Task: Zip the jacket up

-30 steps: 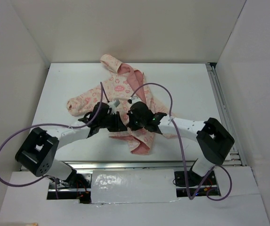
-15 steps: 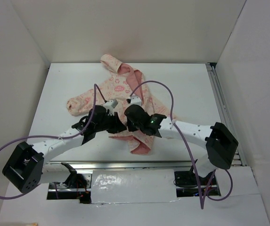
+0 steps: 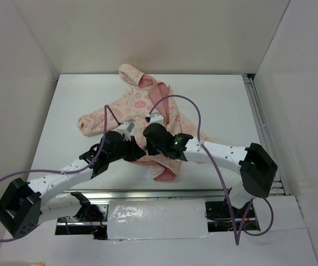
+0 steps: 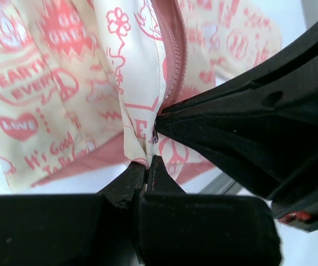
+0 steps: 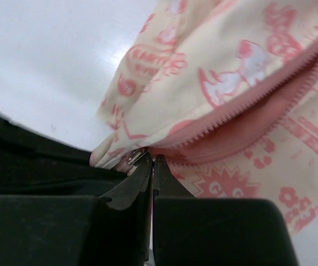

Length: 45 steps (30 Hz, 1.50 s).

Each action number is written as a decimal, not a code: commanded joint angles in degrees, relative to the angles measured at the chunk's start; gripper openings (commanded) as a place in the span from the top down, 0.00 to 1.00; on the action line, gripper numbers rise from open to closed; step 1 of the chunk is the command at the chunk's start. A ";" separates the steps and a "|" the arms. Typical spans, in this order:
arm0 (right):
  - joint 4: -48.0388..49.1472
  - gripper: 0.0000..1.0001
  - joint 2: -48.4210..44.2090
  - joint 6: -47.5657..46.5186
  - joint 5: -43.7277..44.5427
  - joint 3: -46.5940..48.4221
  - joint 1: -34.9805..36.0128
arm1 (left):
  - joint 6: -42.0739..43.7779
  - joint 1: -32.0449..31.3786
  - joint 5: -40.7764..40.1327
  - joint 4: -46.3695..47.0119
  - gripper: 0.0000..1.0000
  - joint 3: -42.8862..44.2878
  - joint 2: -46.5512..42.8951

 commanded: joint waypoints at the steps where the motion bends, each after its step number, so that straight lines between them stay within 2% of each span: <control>1: 11.53 1.00 -5.28 -15.57 -2.17 -7.82 -5.97 | -0.16 -2.58 9.68 -8.13 1.00 -1.84 -2.07; 2: 13.23 1.00 -6.27 -18.21 -12.68 -11.14 -5.80 | 0.37 -2.49 9.77 -7.17 1.00 -1.76 -1.46; 5: 16.41 1.00 -9.52 -20.96 -17.43 -14.42 -5.80 | 1.51 -2.40 10.82 -6.90 1.00 -1.93 -0.67; 8: 12.29 1.00 -7.52 -19.47 -12.10 -11.55 -5.80 | 3.00 -2.40 13.01 -4.71 1.00 -2.63 -1.54; 9: 10.62 1.00 -6.81 -19.12 -7.90 -10.83 -5.62 | 3.36 -2.49 13.63 -4.09 1.00 -2.98 -2.06; 13: 9.29 1.00 -4.17 -16.31 -0.06 -7.84 -5.62 | 4.50 -2.67 15.48 -4.61 1.00 -4.22 -4.70; 19: 7.53 1.00 -1.62 -13.66 9.78 -4.59 -5.62 | 3.10 -2.93 14.96 -5.57 1.00 -5.36 -5.67; 23: 5.95 1.00 0.93 -12.87 14.98 -0.55 -8.24 | 1.43 -2.93 13.64 -8.04 1.00 -6.15 -7.16; 29: 8.06 1.00 6.63 -14.89 13.76 7.71 -15.98 | -1.47 -3.02 13.29 -10.06 1.00 -8.70 -10.33; 32: 8.94 1.00 11.90 -17.52 13.59 15.86 -18.96 | -2.00 -3.11 13.02 -10.85 1.00 -9.23 -11.38; 43: 9.11 1.00 28.78 -23.68 8.93 34.34 -28.29 | -2.53 -3.37 15.13 -11.38 1.00 -11.42 -13.67; 45: 8.76 1.00 33.26 -24.21 8.14 40.05 -30.22 | -2.70 -3.37 15.13 -12.52 1.00 -11.77 -14.02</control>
